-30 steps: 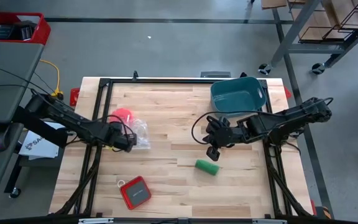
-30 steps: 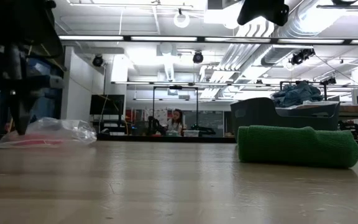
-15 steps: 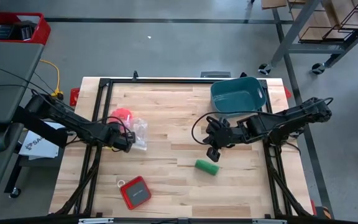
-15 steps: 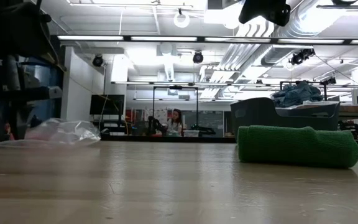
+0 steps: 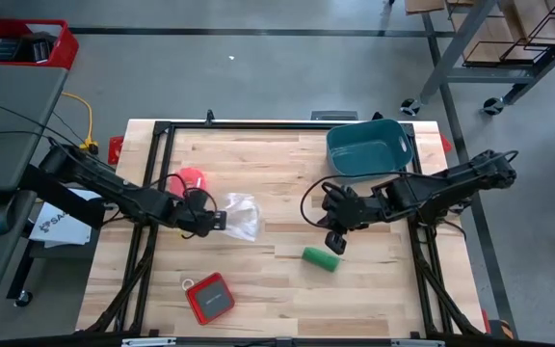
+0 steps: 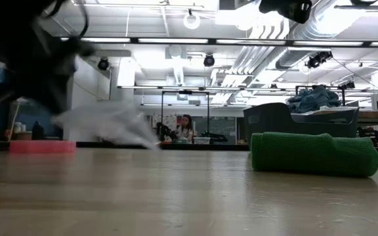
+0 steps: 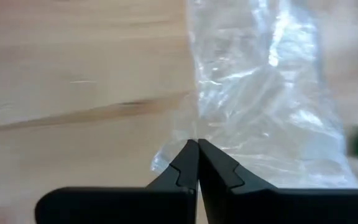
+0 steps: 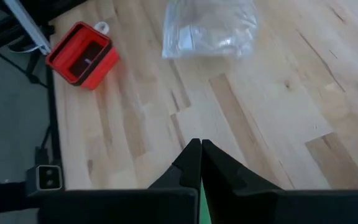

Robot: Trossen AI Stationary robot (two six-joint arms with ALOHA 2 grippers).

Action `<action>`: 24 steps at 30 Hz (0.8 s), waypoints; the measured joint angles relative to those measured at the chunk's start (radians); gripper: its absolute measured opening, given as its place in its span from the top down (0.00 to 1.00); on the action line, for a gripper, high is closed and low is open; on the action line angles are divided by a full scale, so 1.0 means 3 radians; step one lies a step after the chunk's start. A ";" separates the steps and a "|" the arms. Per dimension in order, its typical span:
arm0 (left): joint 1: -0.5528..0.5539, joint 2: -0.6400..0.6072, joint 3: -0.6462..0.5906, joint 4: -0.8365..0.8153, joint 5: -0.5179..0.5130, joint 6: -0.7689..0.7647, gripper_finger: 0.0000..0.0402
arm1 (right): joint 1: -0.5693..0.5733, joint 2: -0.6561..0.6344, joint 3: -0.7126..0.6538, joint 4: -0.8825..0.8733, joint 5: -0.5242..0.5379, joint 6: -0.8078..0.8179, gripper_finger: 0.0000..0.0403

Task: Roll bandage
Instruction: Put the rolled green bandage into the transparent zip bag

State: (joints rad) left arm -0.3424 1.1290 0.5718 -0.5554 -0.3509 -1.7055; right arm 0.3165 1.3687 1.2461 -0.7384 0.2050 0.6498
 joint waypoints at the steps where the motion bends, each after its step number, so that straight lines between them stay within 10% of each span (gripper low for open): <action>1: -0.0009 0.0001 0.0100 0.0033 -0.0029 0.0101 1.00 | 0.0012 -0.0018 0.0000 -0.0009 0.0001 -0.0001 1.00; 10: 0.0058 -0.0006 0.1233 0.0030 -0.0017 0.1133 1.00 | 0.0068 -0.0134 0.0007 0.0650 -0.0144 -0.0163 0.99; 16: 0.0352 0.0001 0.1662 -0.0074 0.0022 0.1303 1.00 | 0.0067 -0.0131 0.0429 0.1155 -0.0022 -0.0945 0.81; 24: 0.0870 0.0332 0.1984 0.0014 0.0076 0.1502 1.00 | 0.0065 0.0301 0.1557 -0.0008 0.0765 -0.2183 0.55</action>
State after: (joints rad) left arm -0.0814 1.2284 1.1671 -0.5514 -0.3283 -1.2549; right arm 0.3359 1.4590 1.7132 -0.7407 0.4344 -0.0052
